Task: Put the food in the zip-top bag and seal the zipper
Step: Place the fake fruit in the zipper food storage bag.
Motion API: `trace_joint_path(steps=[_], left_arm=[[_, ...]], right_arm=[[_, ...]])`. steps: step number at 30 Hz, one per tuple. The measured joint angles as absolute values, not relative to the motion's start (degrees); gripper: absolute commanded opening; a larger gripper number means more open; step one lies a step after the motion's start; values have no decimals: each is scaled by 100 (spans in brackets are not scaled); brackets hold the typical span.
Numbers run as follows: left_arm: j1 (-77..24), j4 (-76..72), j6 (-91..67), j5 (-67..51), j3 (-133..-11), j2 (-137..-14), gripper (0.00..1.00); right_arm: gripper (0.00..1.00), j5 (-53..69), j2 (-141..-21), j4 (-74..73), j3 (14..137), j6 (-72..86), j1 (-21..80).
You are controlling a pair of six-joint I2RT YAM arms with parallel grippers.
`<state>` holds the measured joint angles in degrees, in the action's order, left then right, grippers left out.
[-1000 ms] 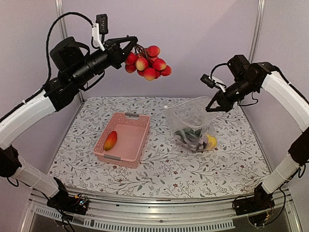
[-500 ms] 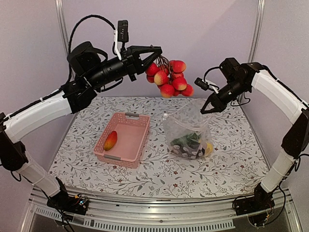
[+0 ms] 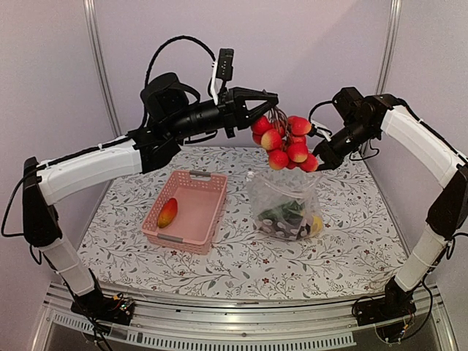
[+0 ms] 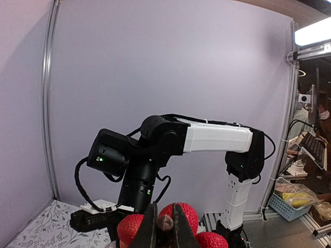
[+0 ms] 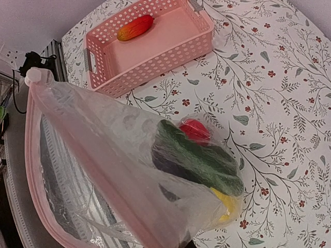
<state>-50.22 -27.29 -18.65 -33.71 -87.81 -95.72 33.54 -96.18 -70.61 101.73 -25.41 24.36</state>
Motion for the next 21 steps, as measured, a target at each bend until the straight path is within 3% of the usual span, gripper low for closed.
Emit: trace_joint_path(steps=[21], left_arm=[[-5113,-1811,-1313,-3181,-9251,-10396,0]], right_arm=[[2,3179,-9380,-7035,10101,-2521,2436]])
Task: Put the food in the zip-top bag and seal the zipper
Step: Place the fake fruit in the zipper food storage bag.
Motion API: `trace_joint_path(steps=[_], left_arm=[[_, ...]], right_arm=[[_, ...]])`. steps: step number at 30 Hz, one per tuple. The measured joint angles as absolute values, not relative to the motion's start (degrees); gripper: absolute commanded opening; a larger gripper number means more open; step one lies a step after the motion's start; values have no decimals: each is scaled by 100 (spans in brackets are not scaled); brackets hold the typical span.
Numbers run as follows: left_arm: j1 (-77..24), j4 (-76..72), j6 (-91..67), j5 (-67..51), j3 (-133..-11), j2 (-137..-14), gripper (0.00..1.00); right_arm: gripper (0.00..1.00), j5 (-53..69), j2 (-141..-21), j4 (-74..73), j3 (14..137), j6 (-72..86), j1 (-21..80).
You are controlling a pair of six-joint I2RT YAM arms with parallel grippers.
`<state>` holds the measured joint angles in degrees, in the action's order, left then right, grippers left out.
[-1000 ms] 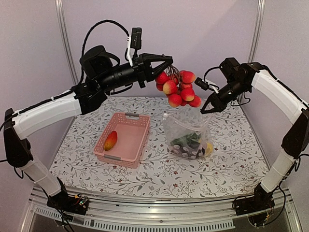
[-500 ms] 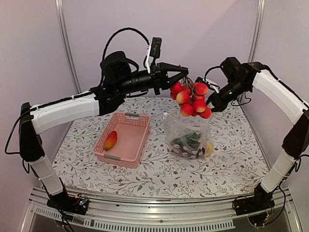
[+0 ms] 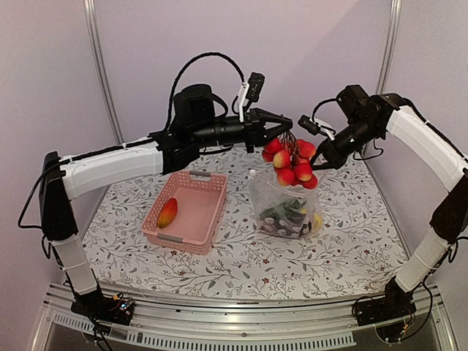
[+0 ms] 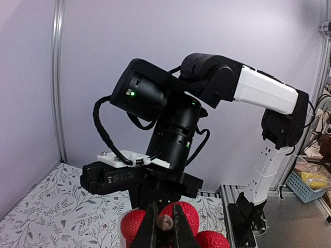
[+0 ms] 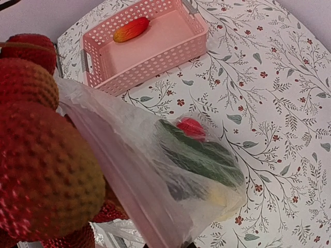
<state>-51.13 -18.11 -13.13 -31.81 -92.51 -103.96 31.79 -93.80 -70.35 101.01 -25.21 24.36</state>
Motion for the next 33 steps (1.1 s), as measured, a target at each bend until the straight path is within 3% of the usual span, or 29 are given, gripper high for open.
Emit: trace_joint_path(steps=[17,33], left_arm=[[-5205,-1044,-797,-1671,-9526,-10610,0],[-6344,-899,1686,-829,-9380,-10589,0]], right_arm=[[3,3011,-9157,-6976,9894,-2458,2436],[3,2762,-9159,-6897,9867,-2246,2436]])
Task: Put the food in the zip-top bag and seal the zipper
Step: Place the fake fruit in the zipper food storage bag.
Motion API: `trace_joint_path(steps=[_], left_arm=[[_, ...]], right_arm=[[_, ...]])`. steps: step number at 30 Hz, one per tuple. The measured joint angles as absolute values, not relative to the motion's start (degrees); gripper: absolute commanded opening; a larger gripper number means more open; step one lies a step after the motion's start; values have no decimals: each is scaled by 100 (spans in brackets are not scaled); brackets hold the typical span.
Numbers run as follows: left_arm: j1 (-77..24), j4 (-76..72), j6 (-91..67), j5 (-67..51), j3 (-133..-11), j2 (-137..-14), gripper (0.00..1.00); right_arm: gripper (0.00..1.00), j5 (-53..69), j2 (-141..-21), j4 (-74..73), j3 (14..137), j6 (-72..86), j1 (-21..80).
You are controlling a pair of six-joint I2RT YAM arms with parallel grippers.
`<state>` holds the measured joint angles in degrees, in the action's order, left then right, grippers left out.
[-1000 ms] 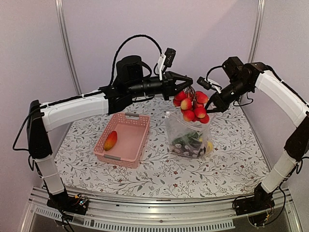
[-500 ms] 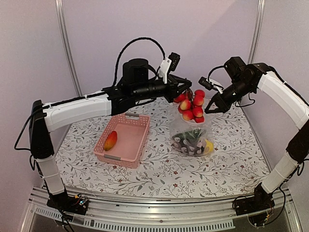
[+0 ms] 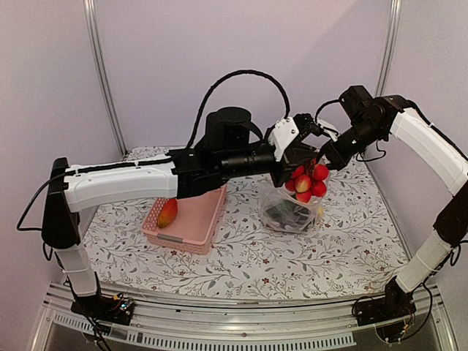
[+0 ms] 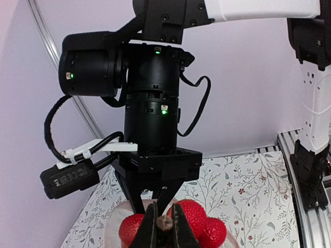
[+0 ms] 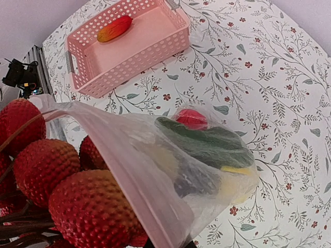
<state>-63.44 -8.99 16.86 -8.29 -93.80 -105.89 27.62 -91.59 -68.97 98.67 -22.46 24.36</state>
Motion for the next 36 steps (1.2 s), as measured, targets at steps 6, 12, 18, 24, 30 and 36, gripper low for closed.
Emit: trace_joint_path(steps=[6,12,18,24,30,36], left_arm=[[-6405,-733,2187,-733,-9437,-10604,0],[-6692,-475,3072,-198,-9725,-10814,0],[-6810,-220,3647,395,-9931,-11155,0],[-6781,89,3837,805,-9931,-11292,0],[-6755,388,3938,1203,-10114,-11478,28],[-6735,257,3629,1380,-10274,-11555,59]], right_arm=[[3,2753,-9159,-6895,9867,-2244,2436],[2,2753,-9159,-6897,9867,-2241,2436],[2,2749,-9159,-6899,9867,-2241,2434],[2,2731,-9159,-6895,9859,-2241,2414],[2,2773,-9159,-6897,9859,-2233,2392],[2,2869,-9168,-6904,9872,-2204,2316]])
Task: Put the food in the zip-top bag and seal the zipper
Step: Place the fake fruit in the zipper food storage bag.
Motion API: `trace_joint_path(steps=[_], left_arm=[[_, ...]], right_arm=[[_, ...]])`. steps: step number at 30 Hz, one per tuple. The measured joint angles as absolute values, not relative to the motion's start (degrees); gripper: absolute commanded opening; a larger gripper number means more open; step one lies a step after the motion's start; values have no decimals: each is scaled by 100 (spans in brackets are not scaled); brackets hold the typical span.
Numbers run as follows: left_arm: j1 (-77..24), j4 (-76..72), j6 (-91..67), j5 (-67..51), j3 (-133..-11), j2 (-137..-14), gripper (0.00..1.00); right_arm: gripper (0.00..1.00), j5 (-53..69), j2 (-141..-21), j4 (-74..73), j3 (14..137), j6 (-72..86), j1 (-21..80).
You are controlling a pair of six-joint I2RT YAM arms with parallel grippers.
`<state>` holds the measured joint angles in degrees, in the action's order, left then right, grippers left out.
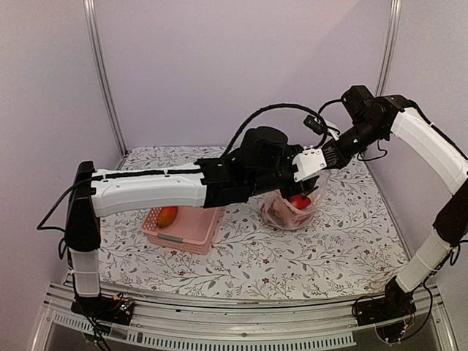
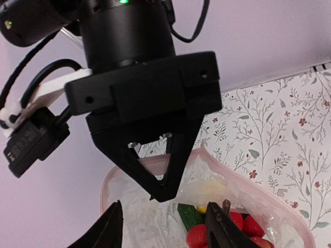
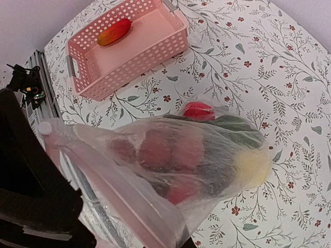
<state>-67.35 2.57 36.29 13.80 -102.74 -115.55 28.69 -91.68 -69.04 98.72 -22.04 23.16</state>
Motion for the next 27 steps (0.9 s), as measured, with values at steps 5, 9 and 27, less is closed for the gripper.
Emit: trace_joint_path(steps=[5,9,27], left_arm=[[-6726,-178,3081,1122,-9955,-11115,62],[-6720,-558,2558,891,-9303,-10226,62],[-6558,-2102,718,117,-5710,-9428,59]], right_arm=[[2,2945,-9306,-6919,9985,-2163,2080],[2,2989,-9424,-6914,10022,-2154,1935],[2,3033,-9448,-6917,10055,-2187,1911]])
